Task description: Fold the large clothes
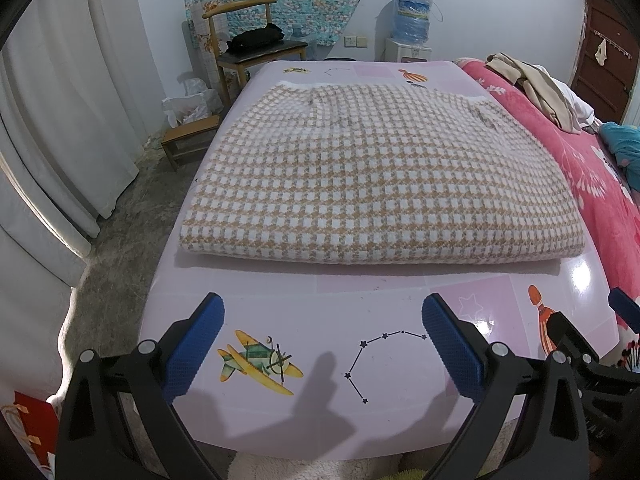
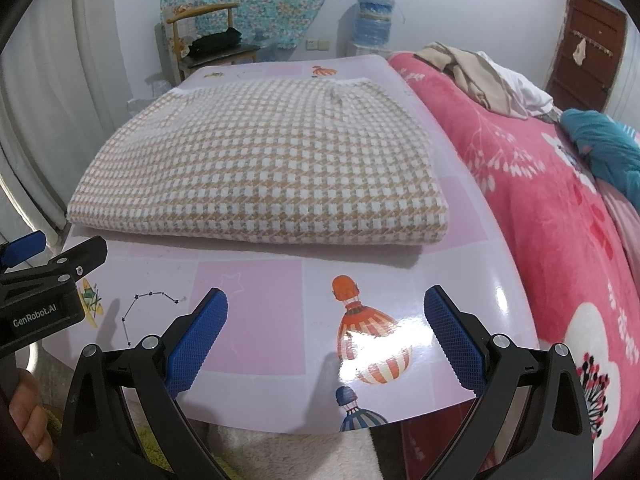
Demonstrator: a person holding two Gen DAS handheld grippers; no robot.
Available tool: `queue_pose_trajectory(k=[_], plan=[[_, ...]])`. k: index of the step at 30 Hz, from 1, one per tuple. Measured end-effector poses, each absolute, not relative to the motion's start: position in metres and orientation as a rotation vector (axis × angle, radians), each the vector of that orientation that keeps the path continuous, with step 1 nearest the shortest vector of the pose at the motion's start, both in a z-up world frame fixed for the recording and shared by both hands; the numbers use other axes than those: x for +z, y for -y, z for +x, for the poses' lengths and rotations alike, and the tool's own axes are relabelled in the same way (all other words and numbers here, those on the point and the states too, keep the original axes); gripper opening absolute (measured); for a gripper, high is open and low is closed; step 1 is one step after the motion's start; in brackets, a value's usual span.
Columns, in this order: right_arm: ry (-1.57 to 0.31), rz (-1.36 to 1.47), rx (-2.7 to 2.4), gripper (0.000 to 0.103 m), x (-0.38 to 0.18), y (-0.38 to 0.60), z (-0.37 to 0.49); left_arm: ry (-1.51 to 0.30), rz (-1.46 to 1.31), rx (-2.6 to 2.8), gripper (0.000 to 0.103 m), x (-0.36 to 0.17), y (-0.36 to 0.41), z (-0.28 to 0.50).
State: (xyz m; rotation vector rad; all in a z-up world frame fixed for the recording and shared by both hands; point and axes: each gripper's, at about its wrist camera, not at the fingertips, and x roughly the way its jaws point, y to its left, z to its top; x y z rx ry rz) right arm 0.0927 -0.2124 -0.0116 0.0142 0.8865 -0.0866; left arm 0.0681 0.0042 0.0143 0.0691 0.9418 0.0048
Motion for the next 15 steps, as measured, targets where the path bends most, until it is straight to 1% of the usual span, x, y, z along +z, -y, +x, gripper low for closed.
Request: queue_pose_trajectory(k=[15], plan=[[-0.890,0.013,-0.084,0.095,-0.0127,0.2135,0.0930,-0.949,0.056,0.011,0.097,0.0139,-0.0030,0.0684]])
